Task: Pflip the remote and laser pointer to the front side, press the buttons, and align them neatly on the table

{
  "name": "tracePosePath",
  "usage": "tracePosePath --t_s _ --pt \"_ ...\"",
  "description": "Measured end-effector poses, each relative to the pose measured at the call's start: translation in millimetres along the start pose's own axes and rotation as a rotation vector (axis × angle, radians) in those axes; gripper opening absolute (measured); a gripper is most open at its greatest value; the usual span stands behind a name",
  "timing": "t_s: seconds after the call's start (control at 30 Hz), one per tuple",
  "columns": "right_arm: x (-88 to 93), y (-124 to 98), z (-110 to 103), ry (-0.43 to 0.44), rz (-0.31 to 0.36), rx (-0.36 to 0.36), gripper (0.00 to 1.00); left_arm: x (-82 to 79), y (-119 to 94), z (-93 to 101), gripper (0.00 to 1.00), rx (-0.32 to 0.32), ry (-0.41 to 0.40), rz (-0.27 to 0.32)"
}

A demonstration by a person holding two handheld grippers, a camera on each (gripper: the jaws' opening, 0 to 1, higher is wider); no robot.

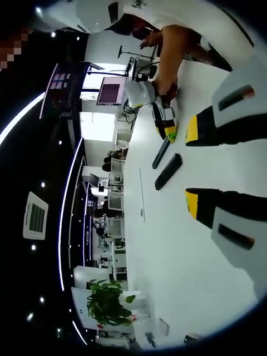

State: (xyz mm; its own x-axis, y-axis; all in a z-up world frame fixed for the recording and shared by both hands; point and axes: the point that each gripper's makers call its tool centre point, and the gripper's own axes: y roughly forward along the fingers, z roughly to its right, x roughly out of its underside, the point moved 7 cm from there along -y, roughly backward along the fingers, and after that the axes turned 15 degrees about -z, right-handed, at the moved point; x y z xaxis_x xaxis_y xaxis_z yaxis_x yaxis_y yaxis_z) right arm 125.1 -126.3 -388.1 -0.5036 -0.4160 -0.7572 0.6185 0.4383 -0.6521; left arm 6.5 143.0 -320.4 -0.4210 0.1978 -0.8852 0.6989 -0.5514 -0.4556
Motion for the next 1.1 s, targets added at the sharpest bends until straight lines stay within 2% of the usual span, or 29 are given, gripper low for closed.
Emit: tracePosePath --t_s 0.9,1.1 --pt "-0.6 -8 -3 -0.007 0.014 -0.001 0.44 -0.6 2 0.9 0.33 0.01 0.008 -0.004" --pt "-8.3 -14 2 -0.018 0.029 0.017 0.45 -1.1 3 0.3 0.33 0.015 0.003 0.003"
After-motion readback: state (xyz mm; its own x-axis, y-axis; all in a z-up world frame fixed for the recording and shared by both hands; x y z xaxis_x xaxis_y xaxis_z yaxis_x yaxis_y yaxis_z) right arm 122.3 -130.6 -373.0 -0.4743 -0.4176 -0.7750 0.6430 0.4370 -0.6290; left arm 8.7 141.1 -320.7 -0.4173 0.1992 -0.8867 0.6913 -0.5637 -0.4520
